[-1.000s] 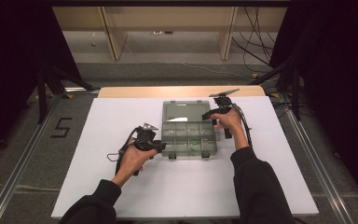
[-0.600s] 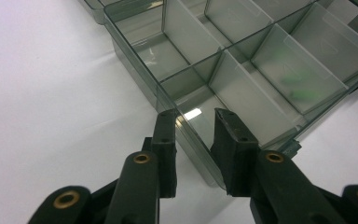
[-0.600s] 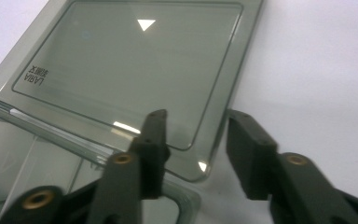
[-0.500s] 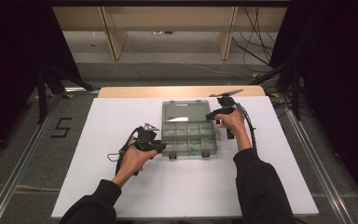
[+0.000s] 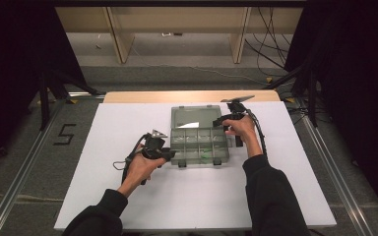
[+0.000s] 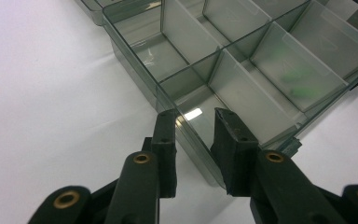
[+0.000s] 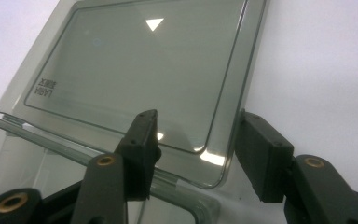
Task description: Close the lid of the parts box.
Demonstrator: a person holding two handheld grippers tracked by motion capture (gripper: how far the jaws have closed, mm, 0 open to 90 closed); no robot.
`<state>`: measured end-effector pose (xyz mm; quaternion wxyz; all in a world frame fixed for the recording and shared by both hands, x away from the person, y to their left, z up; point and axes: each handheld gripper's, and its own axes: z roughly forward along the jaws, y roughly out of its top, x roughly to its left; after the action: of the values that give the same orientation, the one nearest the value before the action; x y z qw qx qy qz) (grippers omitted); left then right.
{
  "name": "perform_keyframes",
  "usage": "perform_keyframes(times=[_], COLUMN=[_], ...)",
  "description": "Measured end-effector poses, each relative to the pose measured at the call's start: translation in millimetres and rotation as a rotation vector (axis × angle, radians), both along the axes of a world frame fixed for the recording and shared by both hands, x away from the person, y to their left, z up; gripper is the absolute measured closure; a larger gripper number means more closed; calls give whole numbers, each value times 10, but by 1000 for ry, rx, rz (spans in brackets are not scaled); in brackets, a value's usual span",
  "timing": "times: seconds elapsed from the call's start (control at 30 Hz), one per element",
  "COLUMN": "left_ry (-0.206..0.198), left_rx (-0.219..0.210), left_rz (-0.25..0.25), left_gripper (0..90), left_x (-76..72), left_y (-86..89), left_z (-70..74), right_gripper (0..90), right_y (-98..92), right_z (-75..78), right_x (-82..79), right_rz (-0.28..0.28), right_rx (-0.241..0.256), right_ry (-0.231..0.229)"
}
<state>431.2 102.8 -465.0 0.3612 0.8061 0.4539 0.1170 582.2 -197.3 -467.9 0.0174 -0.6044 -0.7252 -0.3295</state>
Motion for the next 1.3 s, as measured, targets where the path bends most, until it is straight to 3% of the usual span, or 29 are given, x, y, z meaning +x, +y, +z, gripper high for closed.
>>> perform_keyframes(times=[0.17,0.27,0.7,0.73,0.87,0.93,1.03,1.17,1.2,1.23,1.3], left_ry=[-3,-6,-23,-22,-24,-25,-25,-25,-25,-26,-26], left_rx=[3,9,9,8,12,12,14,13,13,13,12], left_rz=[-4,-8,-16,-19,-18,-19,-21,-19,-20,-20,-20], left_gripper=[701,700,698,697,696,695,695,694,694,693,693], left_x=[0,-1,-1,0,-2,-1,-3,-2,-2,-1,-2], left_y=[0,-1,-4,-2,-3,-2,-3,-3,-3,-2,-3], left_z=[0,2,-7,-7,-7,-7,-6,-6,-6,-6,-7], right_gripper=[520,553,711,720,734,748,758,765,770,773,776], right_y=[-22,-20,-105,-100,-117,-159,-173,-175,-196,-196,-212], right_z=[2,21,108,141,143,107,85,97,116,104,118], right_x=[-11,-21,-55,-74,-83,-74,-86,-91,-92,-89,-96], right_rz=[-6,2,-17,-36,-28,-4,-19,-16,8,7,22], right_rx=[19,3,26,34,38,49,65,65,62,66,65], right_ry=[13,-18,-55,-12,-28,-83,-111,-114,-94,-116,-100])
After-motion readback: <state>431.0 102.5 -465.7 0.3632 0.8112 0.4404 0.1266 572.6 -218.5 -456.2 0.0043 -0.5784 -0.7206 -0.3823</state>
